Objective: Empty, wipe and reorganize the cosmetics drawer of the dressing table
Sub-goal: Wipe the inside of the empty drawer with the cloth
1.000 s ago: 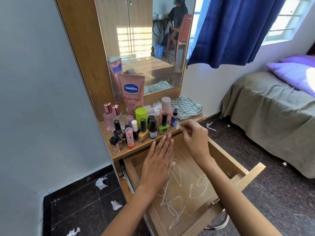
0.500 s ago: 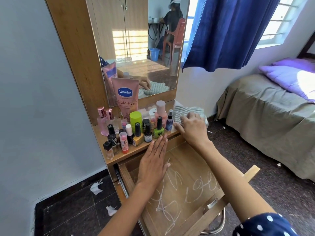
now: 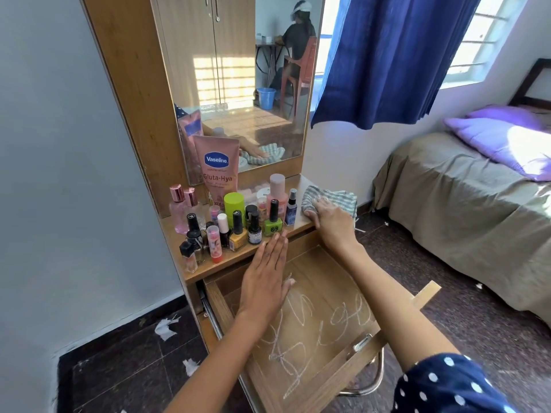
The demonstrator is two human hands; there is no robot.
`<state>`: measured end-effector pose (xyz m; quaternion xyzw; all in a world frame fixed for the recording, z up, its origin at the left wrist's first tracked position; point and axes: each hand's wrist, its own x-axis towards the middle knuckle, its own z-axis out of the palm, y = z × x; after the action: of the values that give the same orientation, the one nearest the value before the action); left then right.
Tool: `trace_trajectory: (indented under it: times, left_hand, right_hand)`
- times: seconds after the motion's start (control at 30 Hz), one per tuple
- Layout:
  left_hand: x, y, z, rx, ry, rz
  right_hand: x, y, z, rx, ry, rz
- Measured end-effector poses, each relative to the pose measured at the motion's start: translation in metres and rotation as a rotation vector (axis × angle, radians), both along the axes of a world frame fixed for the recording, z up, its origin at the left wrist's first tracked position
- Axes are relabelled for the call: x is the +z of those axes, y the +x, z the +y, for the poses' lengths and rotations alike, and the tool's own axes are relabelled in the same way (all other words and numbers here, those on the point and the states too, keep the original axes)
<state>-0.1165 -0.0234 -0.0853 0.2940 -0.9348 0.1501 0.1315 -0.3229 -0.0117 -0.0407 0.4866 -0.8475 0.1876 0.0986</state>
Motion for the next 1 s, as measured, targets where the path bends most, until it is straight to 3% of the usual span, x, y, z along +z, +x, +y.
trace_trajectory:
  times: [0.17,0.37,0.47,0.6,0.67,0.73,0.87,1.0]
  left_hand:
    - [0.002,-0.002,0.002,0.005,0.019,-0.007]
    - [0.007,0.001,0.005,0.018,0.028,-0.031]
    - [0.011,0.005,0.008,0.0,0.08,-0.023]
    - [0.015,0.031,0.016,-0.021,0.152,0.055]
    - [0.015,0.054,0.019,-0.02,0.202,0.075]
    - [0.012,0.079,0.021,-0.004,0.255,0.078]
    - [0.004,0.117,0.025,0.026,0.371,0.013]
    - [0.002,0.133,0.027,0.073,0.428,-0.041]
  right_hand:
    - [-0.002,-0.003,0.006,0.086,0.031,-0.122]
    - [0.001,0.011,0.019,0.045,-0.306,-0.309]
    - [0.007,0.02,0.041,0.055,-0.521,-0.602]
    - [0.004,0.03,0.075,-0.018,-0.766,-1.26]
    - [0.001,0.033,0.092,-0.052,-0.795,-1.484]
    - [-0.001,0.035,0.103,-0.044,-0.726,-1.583]
    - [-0.008,0.047,0.105,-0.015,-0.443,-1.481]
    - [-0.016,0.073,0.088,0.12,-0.166,-0.928]
